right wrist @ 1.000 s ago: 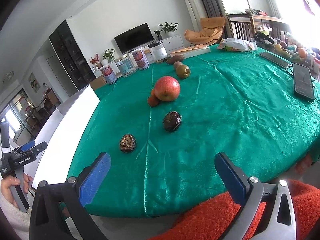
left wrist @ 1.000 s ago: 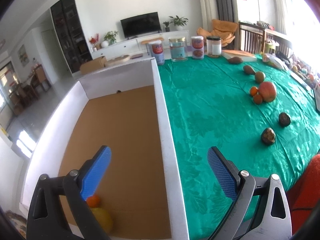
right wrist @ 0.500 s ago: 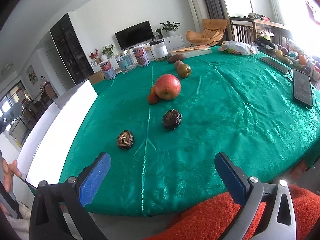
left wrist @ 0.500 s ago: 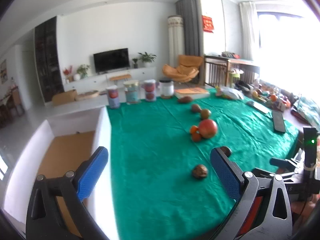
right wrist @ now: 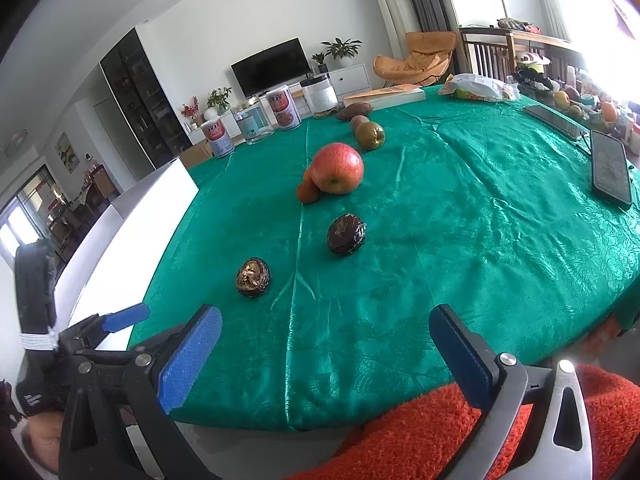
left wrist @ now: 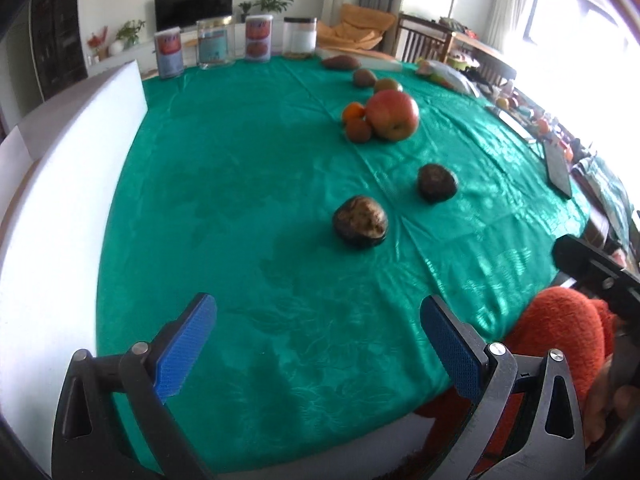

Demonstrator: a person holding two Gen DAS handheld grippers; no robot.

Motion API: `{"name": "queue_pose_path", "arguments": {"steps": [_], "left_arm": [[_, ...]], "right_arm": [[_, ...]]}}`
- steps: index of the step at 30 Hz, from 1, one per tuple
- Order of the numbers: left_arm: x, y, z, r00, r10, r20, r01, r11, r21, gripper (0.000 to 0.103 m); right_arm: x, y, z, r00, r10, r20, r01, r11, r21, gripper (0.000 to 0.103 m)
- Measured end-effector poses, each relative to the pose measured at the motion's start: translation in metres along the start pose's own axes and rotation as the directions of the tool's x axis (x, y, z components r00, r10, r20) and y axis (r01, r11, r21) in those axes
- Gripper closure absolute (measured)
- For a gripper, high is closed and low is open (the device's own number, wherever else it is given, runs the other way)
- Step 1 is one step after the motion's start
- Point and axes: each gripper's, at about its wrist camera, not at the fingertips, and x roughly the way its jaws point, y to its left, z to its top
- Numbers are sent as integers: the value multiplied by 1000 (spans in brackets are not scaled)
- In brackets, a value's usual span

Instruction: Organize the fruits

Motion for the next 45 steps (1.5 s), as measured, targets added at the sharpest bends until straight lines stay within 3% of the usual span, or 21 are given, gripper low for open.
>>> {"name": "queue_pose_path", "arguments": {"steps": [10, 23, 27, 31, 37, 38, 39, 41, 45], "left_arm": [[32, 3, -11, 995, 60, -85, -56, 997, 46, 1], [32, 2, -12, 994, 70, -80, -65, 996, 58, 1], [37, -11, 0, 996, 10, -93, -1, 996, 92, 1], [43, -27, 26, 999, -20, -47, 26, 992, 123, 1], [70, -35, 45, 999, 20, -51, -14, 993, 121, 4], [70, -36, 44, 999, 30, -40, -25, 990, 136, 12], [70, -38, 42, 999, 38, -30, -33, 988, 152, 33], [67, -38, 41, 1000, -7, -16, 10, 987, 159, 57], [63, -24, 47, 998, 69, 13, -71, 988, 139, 58]], "right_arm": [[2, 0, 0, 1000, 1, -4, -1, 1000, 0, 0], [6, -7, 0, 1000, 21, -20, -21, 999, 31, 0], [7, -6, 0, 1000, 22, -20, -21, 999, 32, 0], [7, -8, -1, 999, 27, -22, -26, 999, 41, 0], [5, -12, -2, 999, 29, -18, -28, 998, 62, 0], [5, -12, -2, 999, 30, -17, -28, 998, 62, 0], [5, -12, -2, 999, 30, -18, -29, 998, 62, 0], [6, -13, -2, 999, 31, -22, -30, 997, 65, 0], [6, -13, -2, 999, 32, -25, -30, 997, 67, 0]]}}
